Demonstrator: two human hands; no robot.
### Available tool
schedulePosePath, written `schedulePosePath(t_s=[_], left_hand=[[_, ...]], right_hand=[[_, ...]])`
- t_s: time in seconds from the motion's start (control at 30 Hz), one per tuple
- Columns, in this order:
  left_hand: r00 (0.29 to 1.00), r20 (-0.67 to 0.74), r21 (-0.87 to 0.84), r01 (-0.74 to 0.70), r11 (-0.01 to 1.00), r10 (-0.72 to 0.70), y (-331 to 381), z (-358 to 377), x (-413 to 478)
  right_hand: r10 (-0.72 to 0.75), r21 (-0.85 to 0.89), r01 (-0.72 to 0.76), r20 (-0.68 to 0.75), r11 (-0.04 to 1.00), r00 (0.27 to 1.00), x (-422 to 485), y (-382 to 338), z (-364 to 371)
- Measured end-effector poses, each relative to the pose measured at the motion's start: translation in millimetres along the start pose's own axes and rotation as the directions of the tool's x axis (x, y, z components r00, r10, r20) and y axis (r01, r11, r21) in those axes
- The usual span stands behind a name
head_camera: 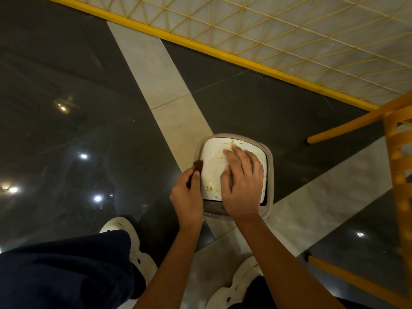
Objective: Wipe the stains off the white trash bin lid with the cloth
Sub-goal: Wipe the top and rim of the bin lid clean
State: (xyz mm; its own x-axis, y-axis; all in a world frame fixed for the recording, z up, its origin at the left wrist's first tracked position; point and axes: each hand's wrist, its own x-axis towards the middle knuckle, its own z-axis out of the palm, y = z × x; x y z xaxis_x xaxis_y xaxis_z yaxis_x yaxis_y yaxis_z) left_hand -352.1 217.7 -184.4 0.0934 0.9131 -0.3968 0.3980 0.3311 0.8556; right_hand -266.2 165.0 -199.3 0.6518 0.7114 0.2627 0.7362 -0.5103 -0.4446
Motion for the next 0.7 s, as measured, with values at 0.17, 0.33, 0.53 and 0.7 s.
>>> schedulePosePath(t_s=[0.17, 0.33, 0.53, 0.7], left_hand=[[0.998, 0.039, 0.062, 0.040, 0.997, -0.042, 14.3, 10.1, 30.7], [0.999, 0.039, 0.054, -0.025, 0.998, 0.023, 26.0, 13.7, 29.4], [0.999, 0.045, 0.069, -0.003, 0.998, 0.000, 25.0, 13.5, 38.6], [0.998, 0.060, 0.055, -0.035, 0.998, 0.032, 41.3, 23.9, 51.9]], right_hand=[[0.000, -0.003, 0.000, 0.003, 1.000, 1.000, 1.2, -2.8, -1.9], [0.013, 0.002, -0.013, 0.012, 1.000, 1.000, 2.0, -2.5, -2.0], [0.012, 0.000, -0.012, 0.015, 1.000, 1.000, 1.7, -4.0, -2.7], [0.008, 0.001, -0.008, 0.012, 1.000, 1.000, 2.6, -1.8, -1.4]])
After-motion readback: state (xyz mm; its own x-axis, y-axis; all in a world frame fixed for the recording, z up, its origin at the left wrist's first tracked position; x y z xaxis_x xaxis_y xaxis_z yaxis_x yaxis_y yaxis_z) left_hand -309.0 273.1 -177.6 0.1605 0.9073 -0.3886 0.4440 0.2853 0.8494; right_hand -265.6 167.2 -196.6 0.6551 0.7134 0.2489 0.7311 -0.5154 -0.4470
